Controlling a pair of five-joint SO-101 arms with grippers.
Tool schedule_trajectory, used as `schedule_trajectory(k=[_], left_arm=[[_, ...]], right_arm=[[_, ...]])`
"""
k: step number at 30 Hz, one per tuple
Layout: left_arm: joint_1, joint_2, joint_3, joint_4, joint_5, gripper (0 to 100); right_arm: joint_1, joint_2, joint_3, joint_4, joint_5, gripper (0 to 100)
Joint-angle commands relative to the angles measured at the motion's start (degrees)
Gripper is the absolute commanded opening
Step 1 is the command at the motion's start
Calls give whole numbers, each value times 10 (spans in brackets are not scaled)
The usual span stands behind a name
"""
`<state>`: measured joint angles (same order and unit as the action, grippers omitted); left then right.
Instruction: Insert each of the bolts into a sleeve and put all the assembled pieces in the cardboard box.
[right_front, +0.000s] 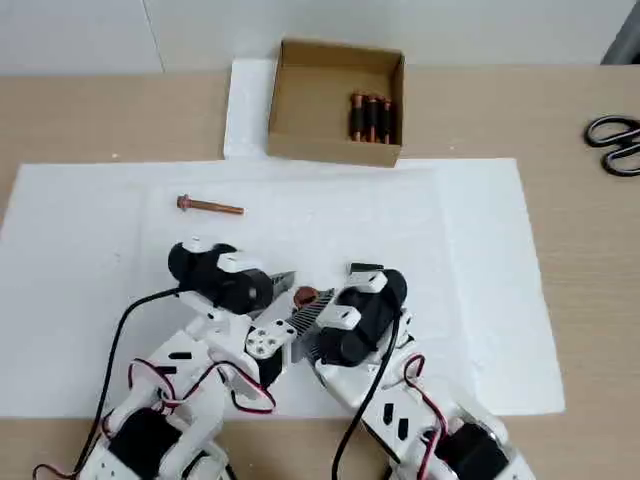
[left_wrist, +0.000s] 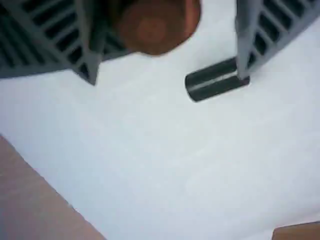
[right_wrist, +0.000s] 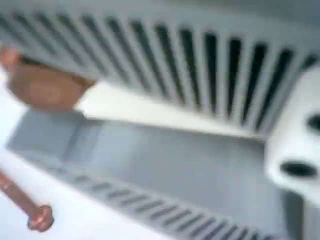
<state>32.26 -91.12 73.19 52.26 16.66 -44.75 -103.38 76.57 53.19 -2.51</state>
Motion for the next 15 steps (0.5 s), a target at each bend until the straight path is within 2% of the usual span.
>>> schedule_trajectory(k=[1,15], left_arm=[[-5,1,-22,-2,-9,174],[-11,2,-117,-2,27,174]], right_arm=[[0,-5,-23,-15,4,5],[16,-5,-23,-20,4,5]])
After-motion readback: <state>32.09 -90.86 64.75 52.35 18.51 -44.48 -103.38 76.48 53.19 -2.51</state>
